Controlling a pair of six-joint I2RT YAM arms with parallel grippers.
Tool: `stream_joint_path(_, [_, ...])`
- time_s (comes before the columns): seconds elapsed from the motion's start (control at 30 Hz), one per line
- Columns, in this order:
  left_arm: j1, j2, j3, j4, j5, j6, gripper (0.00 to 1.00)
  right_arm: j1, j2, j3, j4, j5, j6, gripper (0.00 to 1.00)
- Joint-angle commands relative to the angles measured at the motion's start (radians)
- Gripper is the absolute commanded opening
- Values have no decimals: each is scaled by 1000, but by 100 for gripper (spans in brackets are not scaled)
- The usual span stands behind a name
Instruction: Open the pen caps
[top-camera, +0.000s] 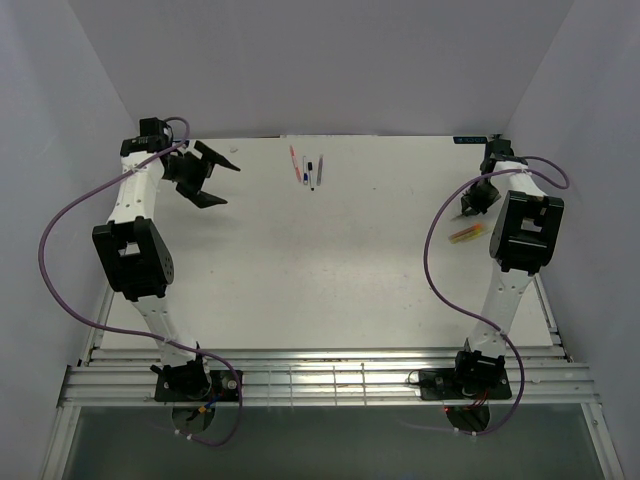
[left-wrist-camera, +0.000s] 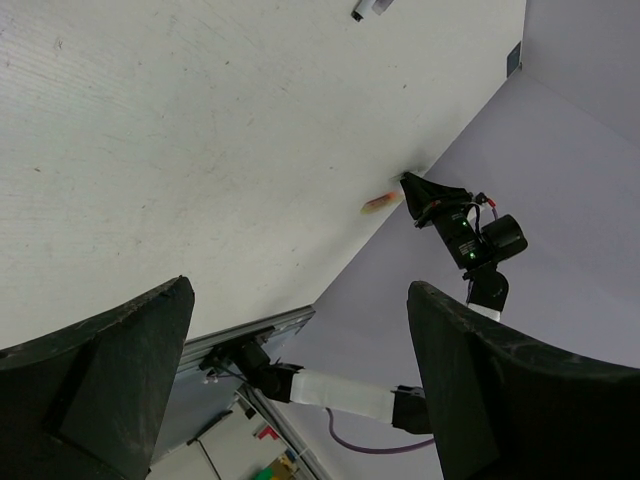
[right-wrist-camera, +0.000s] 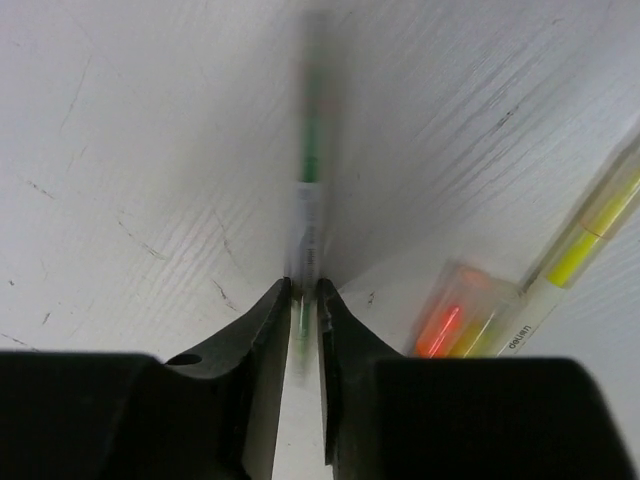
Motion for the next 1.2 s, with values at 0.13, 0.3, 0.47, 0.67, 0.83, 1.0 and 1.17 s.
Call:
stream_joint_path(0.13, [-25,-84,32,-11,-59,55,98,16,24,28,6,-26,-8,8])
stream_joint_path(0.3, [-103,-165,23,-16,-292,92,98,42,10,64,8,-43,-50,8])
stream_joint_path(0.47, [-68,-279,-141,9,-133,127,98,92,-66,100,1,-90,-80,8])
stream_joint_path(0.67, [-16,-611,-337,176,-145,58,98,179,-257,-54,43,-260,-87,8])
stream_joint_path(0.83, [-7,-805,-583,222,31,3,98,335,-473,-308,155,-393,-71,8])
stream_joint_path(1.0, [-11,-928,-691,314,80,-46,98,484,-620,-470,216,-500,-45,8])
stream_joint_path(1.17, [-168,-1029,-812,497,85,-164,98,564,-740,-611,403,-649,21,8])
